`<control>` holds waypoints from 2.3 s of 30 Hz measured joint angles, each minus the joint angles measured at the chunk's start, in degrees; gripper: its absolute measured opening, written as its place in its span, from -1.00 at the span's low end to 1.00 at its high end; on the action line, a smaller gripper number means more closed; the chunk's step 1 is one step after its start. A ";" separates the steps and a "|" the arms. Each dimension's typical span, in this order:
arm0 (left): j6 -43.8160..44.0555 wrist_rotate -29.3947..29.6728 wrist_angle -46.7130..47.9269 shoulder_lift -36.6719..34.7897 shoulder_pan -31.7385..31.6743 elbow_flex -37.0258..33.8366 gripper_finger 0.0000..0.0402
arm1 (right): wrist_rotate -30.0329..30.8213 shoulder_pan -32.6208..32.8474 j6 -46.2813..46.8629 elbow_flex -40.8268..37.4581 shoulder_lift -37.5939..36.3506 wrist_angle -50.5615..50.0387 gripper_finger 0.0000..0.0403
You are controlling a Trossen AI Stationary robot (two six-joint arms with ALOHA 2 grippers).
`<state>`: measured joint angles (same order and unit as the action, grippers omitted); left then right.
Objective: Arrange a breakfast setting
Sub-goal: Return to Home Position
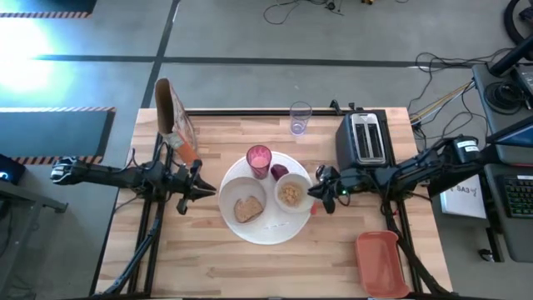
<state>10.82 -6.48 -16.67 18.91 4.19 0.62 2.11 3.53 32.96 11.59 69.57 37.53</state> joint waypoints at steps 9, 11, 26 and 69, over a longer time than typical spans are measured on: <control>-0.18 0.02 0.07 -0.01 0.00 0.21 -0.78 | -6.46 -0.04 -5.80 2.82 -1.43 -0.90 -0.66; -0.18 0.02 0.06 -0.01 0.00 0.29 -0.78 | -8.84 -0.02 -5.85 2.81 -2.59 -1.60 -0.66; -0.20 0.02 0.02 1.00 0.00 0.39 -0.78 | -9.62 -0.02 -6.88 2.36 -14.45 -19.00 -0.69; -0.20 -0.10 -0.02 -5.37 0.11 0.42 -0.78 | -9.91 -0.02 -11.99 -10.95 -22.15 -12.12 -0.70</control>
<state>10.61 -6.58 -16.68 13.54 4.30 1.04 -7.80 3.51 20.97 0.64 47.42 25.41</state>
